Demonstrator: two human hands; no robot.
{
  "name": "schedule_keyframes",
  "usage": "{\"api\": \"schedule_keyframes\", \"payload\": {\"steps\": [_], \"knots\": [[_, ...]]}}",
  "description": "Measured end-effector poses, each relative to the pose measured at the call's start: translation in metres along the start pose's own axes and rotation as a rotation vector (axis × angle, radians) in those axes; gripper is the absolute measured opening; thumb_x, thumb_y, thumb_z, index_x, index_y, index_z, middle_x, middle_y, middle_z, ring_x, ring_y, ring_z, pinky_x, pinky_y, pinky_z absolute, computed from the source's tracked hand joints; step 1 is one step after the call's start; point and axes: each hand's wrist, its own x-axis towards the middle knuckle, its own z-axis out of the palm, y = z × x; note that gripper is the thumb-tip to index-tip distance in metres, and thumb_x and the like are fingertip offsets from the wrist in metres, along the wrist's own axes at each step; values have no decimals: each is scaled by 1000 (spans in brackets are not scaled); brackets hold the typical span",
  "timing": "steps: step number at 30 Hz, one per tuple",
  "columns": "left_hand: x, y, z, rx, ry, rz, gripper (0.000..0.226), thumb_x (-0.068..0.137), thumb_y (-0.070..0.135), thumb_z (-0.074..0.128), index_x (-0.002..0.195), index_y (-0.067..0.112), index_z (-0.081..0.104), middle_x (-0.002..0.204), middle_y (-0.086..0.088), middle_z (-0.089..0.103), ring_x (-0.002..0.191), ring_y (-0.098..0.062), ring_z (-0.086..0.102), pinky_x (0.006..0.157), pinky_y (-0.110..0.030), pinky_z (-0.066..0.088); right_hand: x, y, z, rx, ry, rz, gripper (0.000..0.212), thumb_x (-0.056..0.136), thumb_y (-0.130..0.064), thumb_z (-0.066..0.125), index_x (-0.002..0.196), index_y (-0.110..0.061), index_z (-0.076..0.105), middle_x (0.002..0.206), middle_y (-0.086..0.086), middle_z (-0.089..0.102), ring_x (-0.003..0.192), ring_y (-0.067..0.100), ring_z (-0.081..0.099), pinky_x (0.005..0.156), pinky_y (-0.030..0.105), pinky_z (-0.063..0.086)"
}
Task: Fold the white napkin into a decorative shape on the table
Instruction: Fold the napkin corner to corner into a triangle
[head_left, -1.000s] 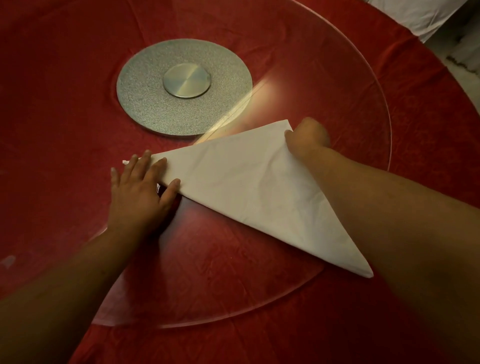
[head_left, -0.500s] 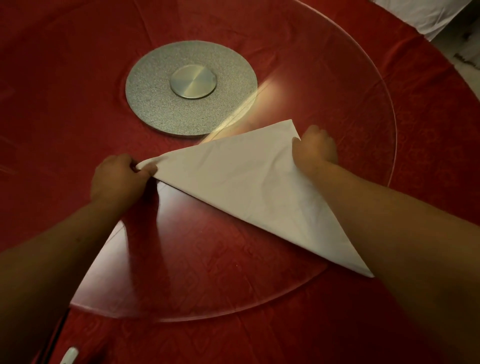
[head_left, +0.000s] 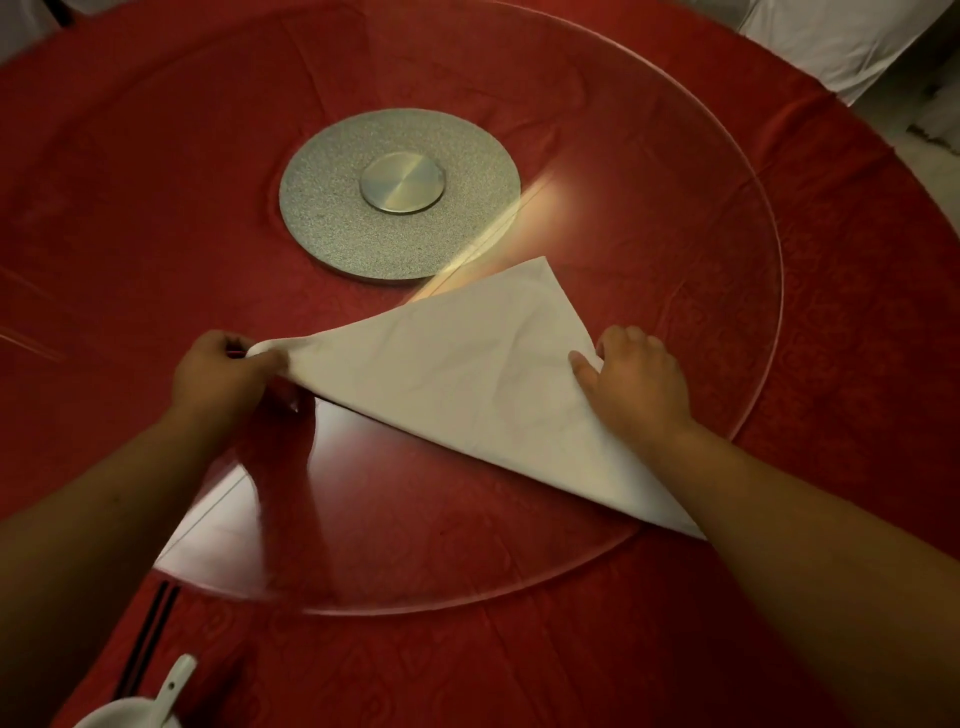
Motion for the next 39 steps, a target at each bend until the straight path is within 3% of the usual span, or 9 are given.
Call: {"api": "schedule_keyframes", "payload": {"steps": [2,5,9,16,21,23,26,31,39], "knots": [[-3,4,1,-116,-88,-14,30,87,19,76,108,1,65,80,-10,65,47,-8,64,46,-24,50,-8,0,-2,-16,-5,5,47,91,-56,54,96,-10,60,97,14,63,89,36,60,70,44,51],[-8,11,4,-269,-135,-68,34,93,13,73,120,-4,60,91,-13,65,63,-16,65,45,-22,54,-18,3,-8,-38,-21,53,50,90,-58,55,99,-9,59,101,15,64,91,36,62,71,43,51],[-13,15,1,-319,-51,-106,13,90,1,69,95,7,58,85,-13,60,70,-22,62,49,-25,57,-32,9,-15,-58,-46,117,57,90,-61,52,103,-6,60,105,16,64,94,37,62,73,42,51],[-18,-5,-31,-323,46,-183,28,85,-3,67,76,18,49,88,-14,59,76,-25,60,62,-34,52,-54,5,-14,-50,-102,80,56,89,-62,53,98,-7,64,102,15,64,96,35,59,77,43,51],[-20,-16,-39,-439,-101,-235,21,95,12,69,105,17,52,96,-8,64,77,-18,64,54,-27,58,-55,-12,-10,-58,-116,21,40,95,-46,55,97,-8,65,102,15,64,96,35,58,80,44,49],[-20,-19,-40,-430,-76,-228,23,95,10,69,110,15,53,92,-9,63,73,-18,63,48,-22,57,-54,-16,-9,-79,-111,16,37,97,-43,54,98,-7,62,102,16,64,95,36,60,79,44,49],[-19,-23,-44,-402,-77,-238,19,92,0,65,84,14,55,82,-11,61,62,-19,63,40,-17,52,-48,-18,-10,-83,-105,27,34,99,-39,53,98,-5,57,98,18,66,91,38,63,74,44,49],[-21,-38,-54,-345,-126,-275,22,87,-5,64,77,12,56,82,-16,61,69,-25,62,56,-29,56,-26,-10,-10,-78,-108,11,33,102,-37,46,103,-4,46,87,22,69,82,45,67,61,42,42],[-29,-51,-54,-27,-200,-142,17,82,5,81,90,10,66,91,-17,68,74,-27,62,68,-36,53,-25,21,-18,-68,-215,102,51,100,-56,38,109,-7,49,100,21,68,93,44,66,68,42,42]]}}
